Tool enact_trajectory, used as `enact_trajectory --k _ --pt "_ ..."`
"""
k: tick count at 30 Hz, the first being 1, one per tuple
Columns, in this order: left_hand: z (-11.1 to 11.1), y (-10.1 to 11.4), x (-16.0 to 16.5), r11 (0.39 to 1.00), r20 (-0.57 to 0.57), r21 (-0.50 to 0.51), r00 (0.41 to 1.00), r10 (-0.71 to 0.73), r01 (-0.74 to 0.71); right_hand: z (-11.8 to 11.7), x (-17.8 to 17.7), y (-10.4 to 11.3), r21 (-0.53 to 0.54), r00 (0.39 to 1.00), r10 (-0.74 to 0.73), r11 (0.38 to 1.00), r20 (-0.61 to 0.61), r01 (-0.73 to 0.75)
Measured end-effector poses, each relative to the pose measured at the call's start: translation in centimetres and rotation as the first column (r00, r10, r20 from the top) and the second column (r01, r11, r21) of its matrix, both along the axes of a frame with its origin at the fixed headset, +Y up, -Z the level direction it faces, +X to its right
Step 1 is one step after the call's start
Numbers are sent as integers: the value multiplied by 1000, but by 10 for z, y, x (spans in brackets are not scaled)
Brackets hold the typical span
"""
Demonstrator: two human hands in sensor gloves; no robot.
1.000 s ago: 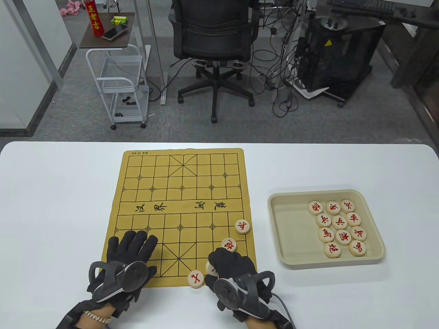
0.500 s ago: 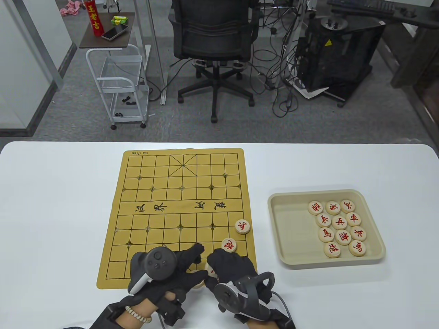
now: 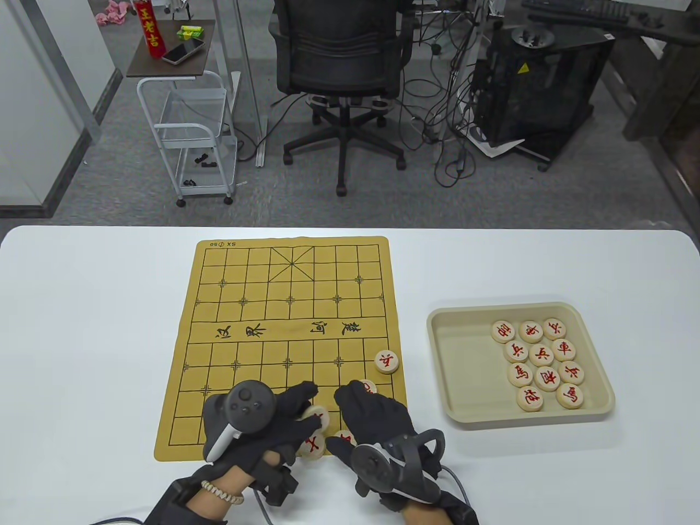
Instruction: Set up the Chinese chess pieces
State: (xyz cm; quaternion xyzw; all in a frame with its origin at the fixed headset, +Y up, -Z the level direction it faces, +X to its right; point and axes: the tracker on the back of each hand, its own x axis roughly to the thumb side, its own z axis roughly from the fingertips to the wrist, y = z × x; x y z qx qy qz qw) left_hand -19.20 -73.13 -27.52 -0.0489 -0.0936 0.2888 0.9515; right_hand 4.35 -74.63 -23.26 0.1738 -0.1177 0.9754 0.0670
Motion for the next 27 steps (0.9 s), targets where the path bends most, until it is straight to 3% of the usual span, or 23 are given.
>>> enact_trajectory --k 5,11,14,21,27 --pt "-3 -11 -31 971 -8 -82 974 -228 226 -14 9 -10 -87 995 61 995 82 -54" --pt "-6 -40 -49 938 28 -222 963 -266 266 -19 12 -17 -126 993 67 991 97 -54" --pt "-6 -44 -52 938 -9 -222 962 -273 264 -19 13 -17 -127 994 50 991 93 -38" --pt "2 -44 -40 893 -9 -120 899 -439 435 -18 13 -17 -125 995 39 992 87 -28" --pt "4 -48 -42 875 -14 -128 881 -473 468 -17 12 -17 -122 996 37 992 84 -27"
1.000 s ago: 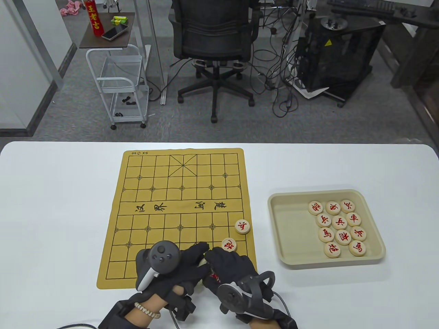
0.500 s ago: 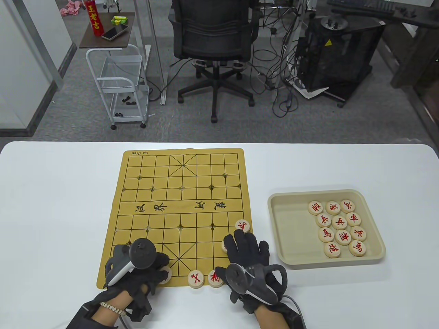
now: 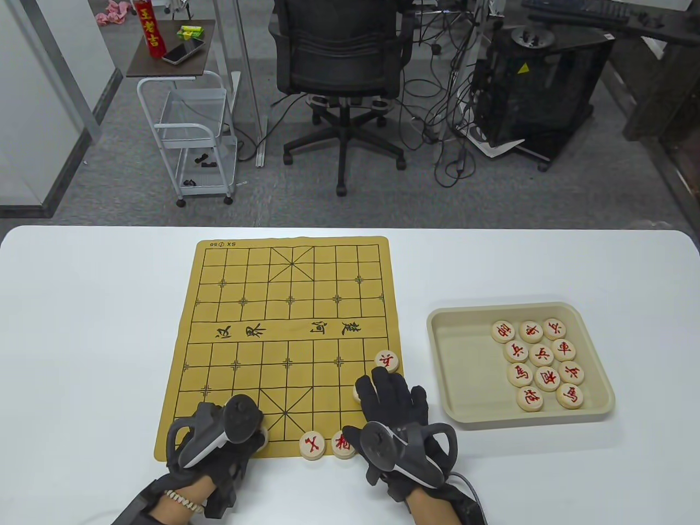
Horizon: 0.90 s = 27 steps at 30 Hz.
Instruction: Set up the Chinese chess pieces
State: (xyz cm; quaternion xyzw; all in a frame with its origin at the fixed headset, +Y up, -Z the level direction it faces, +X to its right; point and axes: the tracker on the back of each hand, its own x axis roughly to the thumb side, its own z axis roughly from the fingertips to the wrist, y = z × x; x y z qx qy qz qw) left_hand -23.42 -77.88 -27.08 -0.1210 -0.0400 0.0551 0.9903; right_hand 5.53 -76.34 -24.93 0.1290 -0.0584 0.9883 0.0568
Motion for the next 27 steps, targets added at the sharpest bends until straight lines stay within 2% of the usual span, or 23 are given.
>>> enact_trajectory --k 3,7,11,15,22,24,27 --pt "1 1 1 1000 12 18 1000 -2 2 0 0 0 0 1000 3 1000 3 -3" --pt "0 13 -6 993 31 115 999 24 -28 0 0 -1 -6 1000 9 1000 9 -9" --pt "-3 30 -25 962 30 274 999 -29 20 -3 1 -4 -19 1000 21 1000 20 -21" --pt "2 30 -47 893 -12 443 996 -84 80 -5 2 -7 -30 999 31 999 29 -30" --pt "10 33 -66 907 -24 420 999 -29 36 -13 11 -3 -31 993 -3 1000 114 7" --pt "11 36 -66 903 -19 428 1000 -17 23 -17 24 4 -17 981 -17 1000 196 20" --pt "12 37 -63 903 -7 430 1000 -16 17 -29 58 15 0 927 -50 999 372 54"
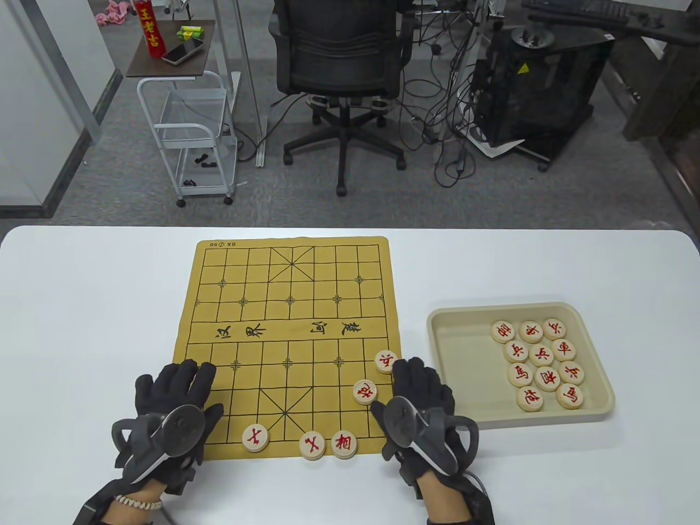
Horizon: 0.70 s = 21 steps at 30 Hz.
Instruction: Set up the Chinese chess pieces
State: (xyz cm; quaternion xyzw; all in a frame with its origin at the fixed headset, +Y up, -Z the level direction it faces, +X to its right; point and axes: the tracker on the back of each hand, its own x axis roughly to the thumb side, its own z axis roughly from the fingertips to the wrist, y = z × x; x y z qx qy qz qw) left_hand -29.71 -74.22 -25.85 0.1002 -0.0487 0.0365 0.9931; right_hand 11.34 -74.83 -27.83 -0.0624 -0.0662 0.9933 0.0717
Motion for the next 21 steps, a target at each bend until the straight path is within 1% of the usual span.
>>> enact_trajectory --k 1,3,4,6,8,10,11,12,14,17,21 --pt "0 0 1 1000 5 1 1000 -5 5 -4 10 2 -12 999 6 1000 53 -6" --pt "1 1 2 1000 14 7 1000 -7 7 -14 40 8 -63 979 53 997 196 -41" --pt "1 1 2 1000 17 8 1000 -6 6 -18 51 9 -80 969 70 995 236 -52" --pt "0 1 2 1000 19 9 1000 -1 0 -28 81 11 -147 932 140 985 334 -95" --pt "0 1 2 1000 22 5 1000 -1 1 -35 104 11 -200 894 213 969 394 -143" --pt "0 1 3 1000 25 2 1000 -4 4 -40 120 7 -257 859 273 951 433 -173" --pt "0 0 3 1000 28 0 1000 -6 6 -44 130 4 -305 845 303 936 441 -176" --pt "0 0 3 1000 28 -2 1000 -6 6 -46 135 1 -337 837 318 926 445 -172" --pt "0 0 4 1000 31 -5 999 -9 9 -50 150 -9 -432 816 346 892 463 -134" --pt "0 0 5 1000 30 -10 1000 -11 11 -53 159 -18 -481 814 347 871 465 -96" --pt "-1 -2 5 1000 28 -22 999 -20 21 -57 159 -23 -472 798 387 869 463 -148"
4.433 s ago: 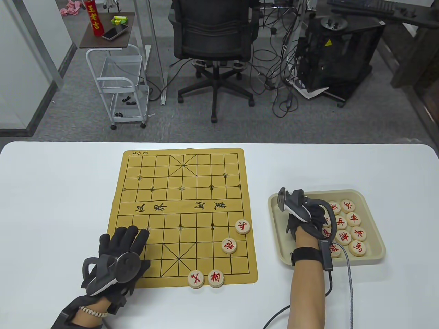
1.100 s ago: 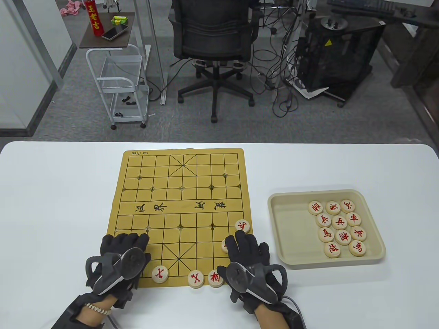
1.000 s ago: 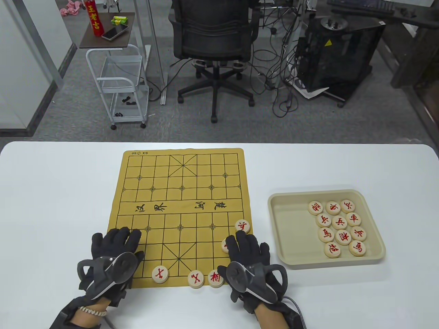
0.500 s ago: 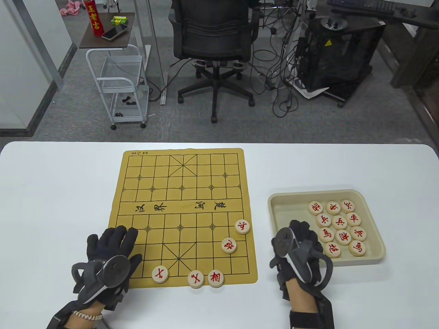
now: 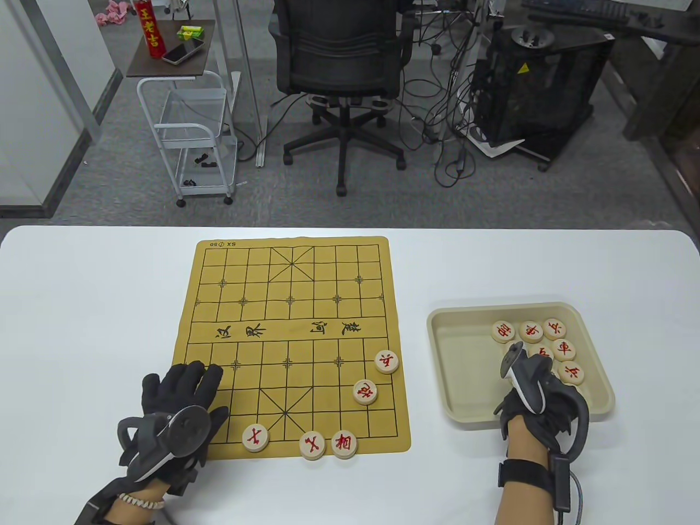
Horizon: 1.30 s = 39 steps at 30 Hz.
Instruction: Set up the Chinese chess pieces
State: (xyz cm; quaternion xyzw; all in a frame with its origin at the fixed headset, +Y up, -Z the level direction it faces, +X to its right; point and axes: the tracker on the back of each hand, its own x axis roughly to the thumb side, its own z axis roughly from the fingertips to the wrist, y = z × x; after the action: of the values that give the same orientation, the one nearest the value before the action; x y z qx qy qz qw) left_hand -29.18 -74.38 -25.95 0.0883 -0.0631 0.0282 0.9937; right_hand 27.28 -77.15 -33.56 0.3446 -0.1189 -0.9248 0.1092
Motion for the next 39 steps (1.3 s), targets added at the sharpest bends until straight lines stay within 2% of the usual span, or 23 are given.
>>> enact_trajectory --k 2,6,13,18,21,23,25,29,30,32,34,37,39 --pt "0 0 0 1000 -2 -3 1000 -2 2 -3 0 -1 -3 1000 24 1000 -12 -24" --pt "0 0 0 1000 -5 -5 1000 0 0 -4 4 -1 3 1000 -20 1000 -8 20" --pt "-1 0 0 1000 0 0 1000 9 -9 5 11 0 130 997 -42 990 -64 50" --pt "-1 0 2 1000 13 6 1000 6 -6 16 -10 27 266 986 -19 962 -166 63" --pt "0 0 3 1000 22 10 1000 4 -4 25 -40 49 346 958 10 934 -286 94" --pt "1 0 4 1000 28 13 1000 -2 2 33 -68 61 391 926 38 912 -376 121" --pt "2 -1 5 1000 37 18 999 -9 8 41 -104 70 382 852 29 901 -523 203" --pt "4 -4 10 999 53 12 998 -32 31 64 -175 76 377 710 49 871 -703 314" --pt "4 -4 11 999 55 13 998 -36 35 70 -188 75 379 681 63 866 -729 326" --pt "4 -5 12 999 59 13 997 -45 44 84 -218 70 355 577 85 857 -812 373" --pt "4 -6 13 999 61 9 997 -53 53 93 -236 61 347 530 94 848 -843 400" --pt "4 -8 14 998 60 -1 996 -64 64 103 -251 46 361 484 140 842 -864 401" --pt "5 -9 16 997 67 -5 995 -75 75 106 -250 37 389 481 164 823 -861 415"
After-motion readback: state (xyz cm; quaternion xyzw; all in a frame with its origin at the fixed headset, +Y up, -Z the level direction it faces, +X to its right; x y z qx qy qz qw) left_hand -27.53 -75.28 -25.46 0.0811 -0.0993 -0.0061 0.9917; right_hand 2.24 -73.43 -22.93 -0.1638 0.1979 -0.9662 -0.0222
